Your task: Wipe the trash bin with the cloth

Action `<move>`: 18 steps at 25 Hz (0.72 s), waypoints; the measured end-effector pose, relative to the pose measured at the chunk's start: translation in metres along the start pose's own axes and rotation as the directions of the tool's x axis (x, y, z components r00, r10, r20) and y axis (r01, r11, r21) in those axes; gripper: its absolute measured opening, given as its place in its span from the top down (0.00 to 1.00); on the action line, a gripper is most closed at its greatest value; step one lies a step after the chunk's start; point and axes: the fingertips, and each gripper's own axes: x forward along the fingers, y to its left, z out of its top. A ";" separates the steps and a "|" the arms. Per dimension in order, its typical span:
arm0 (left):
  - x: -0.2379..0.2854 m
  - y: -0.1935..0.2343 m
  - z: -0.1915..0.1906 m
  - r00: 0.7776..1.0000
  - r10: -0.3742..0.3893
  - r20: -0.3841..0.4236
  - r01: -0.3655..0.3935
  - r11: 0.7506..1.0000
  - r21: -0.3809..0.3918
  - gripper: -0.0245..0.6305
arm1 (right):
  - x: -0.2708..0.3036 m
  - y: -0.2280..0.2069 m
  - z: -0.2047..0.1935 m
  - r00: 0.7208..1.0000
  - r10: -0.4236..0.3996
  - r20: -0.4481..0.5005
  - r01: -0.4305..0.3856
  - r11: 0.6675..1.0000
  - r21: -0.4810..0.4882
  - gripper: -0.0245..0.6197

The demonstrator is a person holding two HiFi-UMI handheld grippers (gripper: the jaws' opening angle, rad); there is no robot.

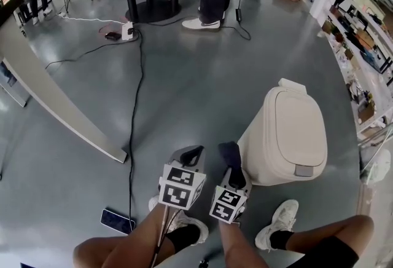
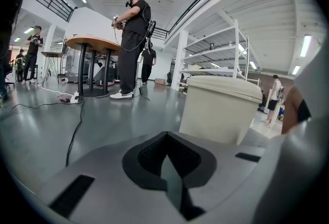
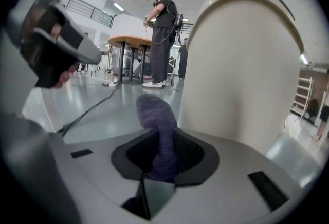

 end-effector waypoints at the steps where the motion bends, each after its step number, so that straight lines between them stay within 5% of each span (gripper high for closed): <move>1: 0.000 0.001 0.001 1.000 0.003 0.003 -0.003 1.000 0.001 0.96 | -0.004 0.000 0.011 1.000 0.004 0.025 -0.005 0.999 0.039 0.81; 10: -0.006 0.007 0.002 1.000 0.018 0.009 -0.018 1.000 -0.006 0.96 | -0.035 -0.010 0.108 0.977 0.029 0.213 -0.104 0.932 0.347 0.81; 18: -0.008 0.004 0.005 1.000 0.007 0.021 -0.007 1.000 -0.006 0.96 | -0.035 -0.025 0.115 0.977 0.022 0.211 -0.120 0.877 0.466 0.81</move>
